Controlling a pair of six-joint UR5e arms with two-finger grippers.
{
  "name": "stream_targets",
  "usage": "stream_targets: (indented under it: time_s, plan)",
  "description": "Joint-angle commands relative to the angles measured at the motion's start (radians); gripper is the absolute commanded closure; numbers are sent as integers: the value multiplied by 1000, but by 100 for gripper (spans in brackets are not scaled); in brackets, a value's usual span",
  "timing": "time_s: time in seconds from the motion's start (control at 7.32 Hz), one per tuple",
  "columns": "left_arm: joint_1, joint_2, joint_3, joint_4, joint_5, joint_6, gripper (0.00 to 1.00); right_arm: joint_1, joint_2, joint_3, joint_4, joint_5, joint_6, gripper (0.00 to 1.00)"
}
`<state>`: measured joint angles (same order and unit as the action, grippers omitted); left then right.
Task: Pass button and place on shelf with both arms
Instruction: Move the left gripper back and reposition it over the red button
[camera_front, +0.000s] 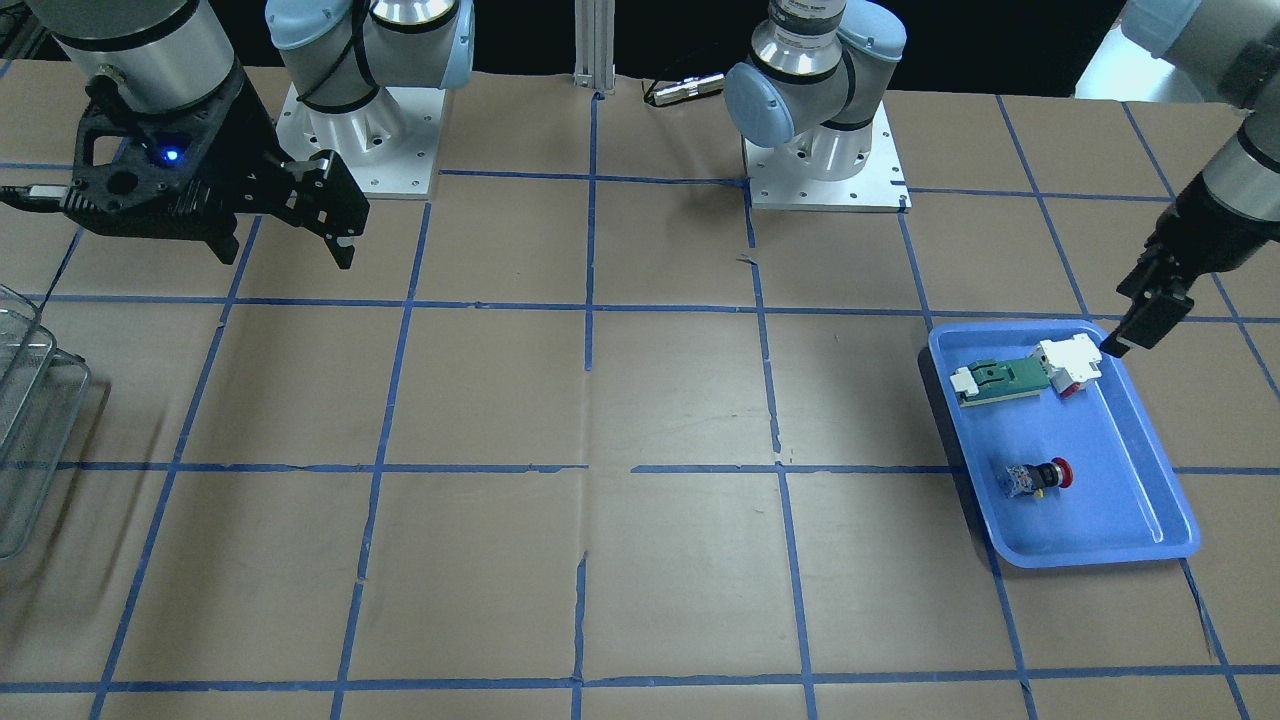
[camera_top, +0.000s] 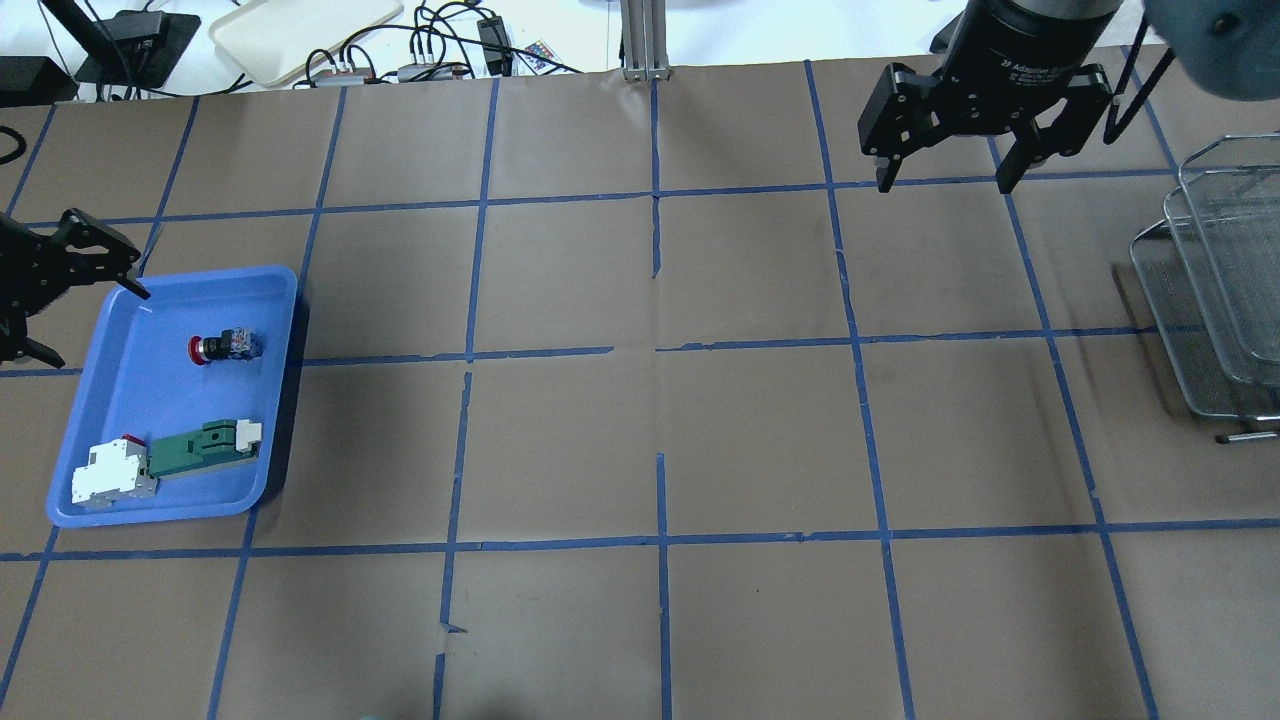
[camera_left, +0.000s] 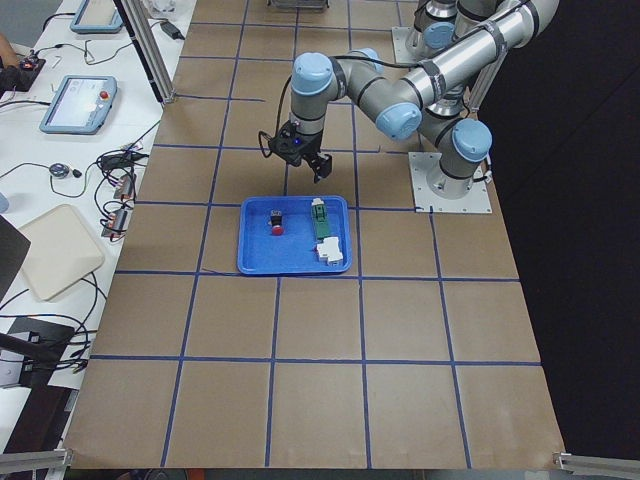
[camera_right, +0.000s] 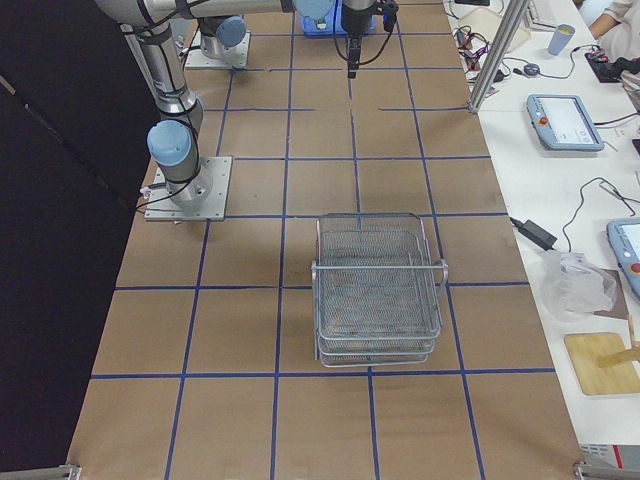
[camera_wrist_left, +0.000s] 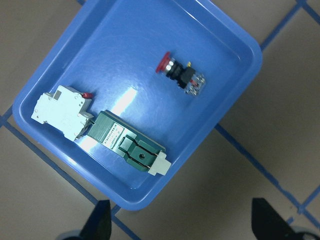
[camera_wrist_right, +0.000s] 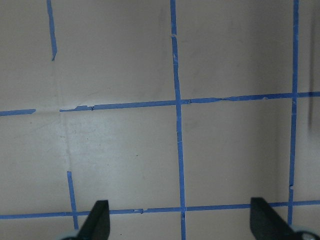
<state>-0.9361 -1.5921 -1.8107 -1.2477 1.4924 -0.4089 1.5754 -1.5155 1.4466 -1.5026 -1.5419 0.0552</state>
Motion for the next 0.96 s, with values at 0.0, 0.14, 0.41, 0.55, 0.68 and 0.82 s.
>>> stream_targets:
  time_s: [0.0, 0.14, 0.41, 0.55, 0.68, 0.82]
  plan:
    - [80, -107, 54, 10, -152, -74, 0, 0, 0, 0, 1, 0, 0, 0]
    - [89, -161, 91, 10, -229, -216, 0, 0, 0, 0, 1, 0, 0, 0]
    - [89, -259, 155, 8, -232, -361, 0, 0, 0, 0, 1, 0, 0, 0]
    - [91, -296, 168, 8, -233, -419, 0, 0, 0, 0, 2, 0, 0, 0]
    - [91, -337, 174, 2, -225, -457, 0, 0, 0, 0, 2, 0, 0, 0]
    - [91, -367, 175, -13, -224, -455, 0, 0, 0, 0, 4, 0, 0, 0]
